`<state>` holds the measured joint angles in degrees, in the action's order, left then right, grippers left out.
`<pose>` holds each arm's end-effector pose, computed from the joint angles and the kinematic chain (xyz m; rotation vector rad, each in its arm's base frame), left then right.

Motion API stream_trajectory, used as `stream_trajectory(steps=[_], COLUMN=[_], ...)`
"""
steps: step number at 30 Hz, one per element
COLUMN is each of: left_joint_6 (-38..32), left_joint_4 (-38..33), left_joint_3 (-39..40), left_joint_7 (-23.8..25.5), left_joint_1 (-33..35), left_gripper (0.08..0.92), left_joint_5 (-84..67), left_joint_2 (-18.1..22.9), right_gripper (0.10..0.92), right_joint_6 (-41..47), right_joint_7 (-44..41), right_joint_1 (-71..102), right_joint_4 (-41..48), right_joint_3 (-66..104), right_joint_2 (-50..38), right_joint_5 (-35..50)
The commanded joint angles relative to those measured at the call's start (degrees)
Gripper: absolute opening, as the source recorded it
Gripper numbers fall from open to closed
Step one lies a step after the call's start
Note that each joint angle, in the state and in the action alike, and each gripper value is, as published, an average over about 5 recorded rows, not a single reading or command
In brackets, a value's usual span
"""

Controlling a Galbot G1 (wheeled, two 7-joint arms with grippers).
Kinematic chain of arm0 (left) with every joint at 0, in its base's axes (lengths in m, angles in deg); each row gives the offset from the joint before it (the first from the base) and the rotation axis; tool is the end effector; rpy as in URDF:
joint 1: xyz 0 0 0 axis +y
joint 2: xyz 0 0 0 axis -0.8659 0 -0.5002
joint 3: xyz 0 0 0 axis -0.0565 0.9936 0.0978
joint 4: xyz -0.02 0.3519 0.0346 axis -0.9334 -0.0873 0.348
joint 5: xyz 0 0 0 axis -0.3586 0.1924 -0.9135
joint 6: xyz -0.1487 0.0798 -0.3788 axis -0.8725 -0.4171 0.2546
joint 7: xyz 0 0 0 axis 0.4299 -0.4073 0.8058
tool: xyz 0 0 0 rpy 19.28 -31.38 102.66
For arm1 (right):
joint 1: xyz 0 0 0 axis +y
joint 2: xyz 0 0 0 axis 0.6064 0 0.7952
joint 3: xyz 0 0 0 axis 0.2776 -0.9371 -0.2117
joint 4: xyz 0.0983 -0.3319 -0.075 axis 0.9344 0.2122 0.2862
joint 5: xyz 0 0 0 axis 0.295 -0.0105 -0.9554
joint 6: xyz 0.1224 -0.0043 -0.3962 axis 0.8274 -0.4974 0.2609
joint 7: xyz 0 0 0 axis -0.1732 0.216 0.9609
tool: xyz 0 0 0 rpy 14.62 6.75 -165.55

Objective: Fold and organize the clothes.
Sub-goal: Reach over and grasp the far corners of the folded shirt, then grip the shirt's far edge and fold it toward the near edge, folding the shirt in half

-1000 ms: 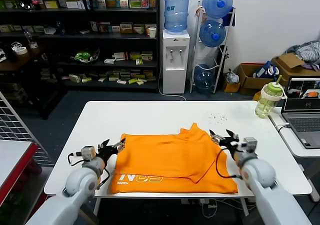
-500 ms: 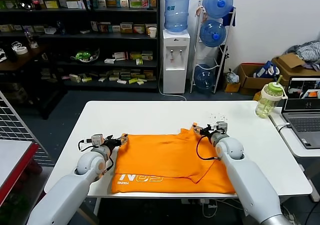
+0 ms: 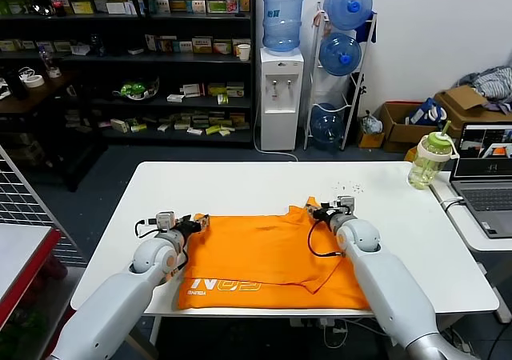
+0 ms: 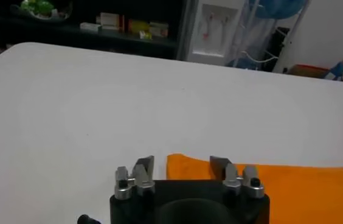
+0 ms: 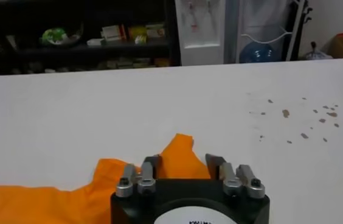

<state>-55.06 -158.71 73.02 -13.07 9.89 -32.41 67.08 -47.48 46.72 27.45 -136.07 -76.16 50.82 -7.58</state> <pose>0.4885 0.0300 -0.3610 -0.1379 -2.5403 0.1503 0.5455 -0.0338 -0.3624 0.2330 -2.4729 -0.0897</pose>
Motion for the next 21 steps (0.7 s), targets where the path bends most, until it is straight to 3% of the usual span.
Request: stream_trajectory(steps=[1,12,17,21], left_joint_6=[0.03,-0.99,-1.50,-1.63], left_joint_4=[0.97,0.03,-3.10,-8.70], left_joint_3=[0.71,0.36,-1.08,-2.93], left_joint_7=[-0.19,-0.65,-1.06,-1.70], left_joint_1=[-0.73,-0.21,1.31,4.24], left_gripper=[0.542,0.221,0.102,0.092], left_joint_5=[0.25,0.34,0.21,-0.23], left_joint_2=[0.48,0.41,-0.46,-2.63], right_gripper=[0.425,0.133,0.125,0.125], right_joint_6=[0.17,-5.18,-7.44,-7.16], right_joint_7=[-0.31,-1.17,-0.91,0.14], right_joint_1=[-0.62,1.14,3.00,6.54], right_joint_4=[0.55,-3.12,-6.63,-13.16], right_joint_3=[-0.73,-0.20,0.73,1.79], right_joint_2=[0.57,-0.13,-1.31,-3.98], right_joint_5=[0.13,0.89,1.21,2.80])
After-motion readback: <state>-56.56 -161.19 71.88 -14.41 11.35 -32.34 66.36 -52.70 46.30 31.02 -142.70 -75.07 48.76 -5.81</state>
